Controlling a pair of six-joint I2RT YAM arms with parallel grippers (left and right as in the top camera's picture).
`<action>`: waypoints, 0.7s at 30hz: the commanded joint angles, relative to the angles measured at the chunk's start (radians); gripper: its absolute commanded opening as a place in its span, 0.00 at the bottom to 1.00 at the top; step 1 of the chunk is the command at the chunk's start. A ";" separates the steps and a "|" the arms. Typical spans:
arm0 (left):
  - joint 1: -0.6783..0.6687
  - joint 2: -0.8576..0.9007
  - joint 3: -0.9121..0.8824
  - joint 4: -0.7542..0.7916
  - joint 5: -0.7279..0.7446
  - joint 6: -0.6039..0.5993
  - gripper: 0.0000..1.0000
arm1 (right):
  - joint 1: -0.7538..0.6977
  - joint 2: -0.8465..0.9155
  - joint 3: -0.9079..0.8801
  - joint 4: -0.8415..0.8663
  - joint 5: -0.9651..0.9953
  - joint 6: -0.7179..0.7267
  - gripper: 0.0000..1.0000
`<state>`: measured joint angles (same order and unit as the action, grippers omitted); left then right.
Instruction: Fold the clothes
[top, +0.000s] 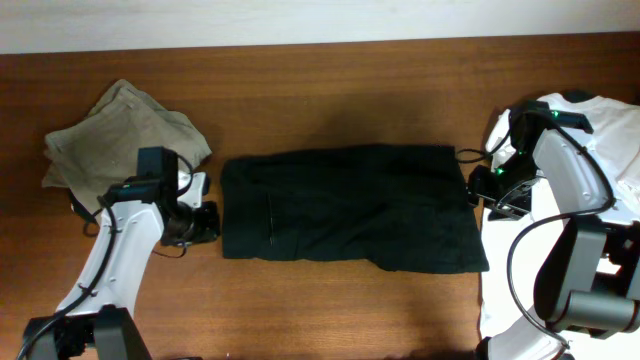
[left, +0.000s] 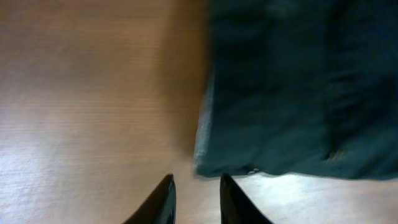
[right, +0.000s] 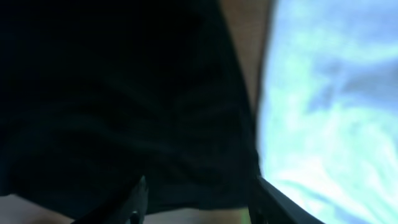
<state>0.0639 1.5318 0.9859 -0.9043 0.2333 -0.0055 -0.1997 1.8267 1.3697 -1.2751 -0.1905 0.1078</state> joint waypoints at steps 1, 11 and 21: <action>-0.061 0.006 0.016 0.098 0.108 0.090 0.25 | 0.010 0.006 -0.103 0.130 -0.172 -0.013 0.53; -0.129 0.121 0.015 0.164 0.112 0.131 0.17 | -0.017 0.014 -0.056 0.753 -0.436 0.374 0.42; -0.129 0.175 0.019 0.541 0.249 0.047 0.05 | -0.043 0.014 -0.055 0.456 -0.351 -0.020 0.18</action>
<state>-0.0647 1.6493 0.9958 -0.4377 0.4538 0.0811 -0.2207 1.8450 1.3106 -0.8413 -0.5362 0.1280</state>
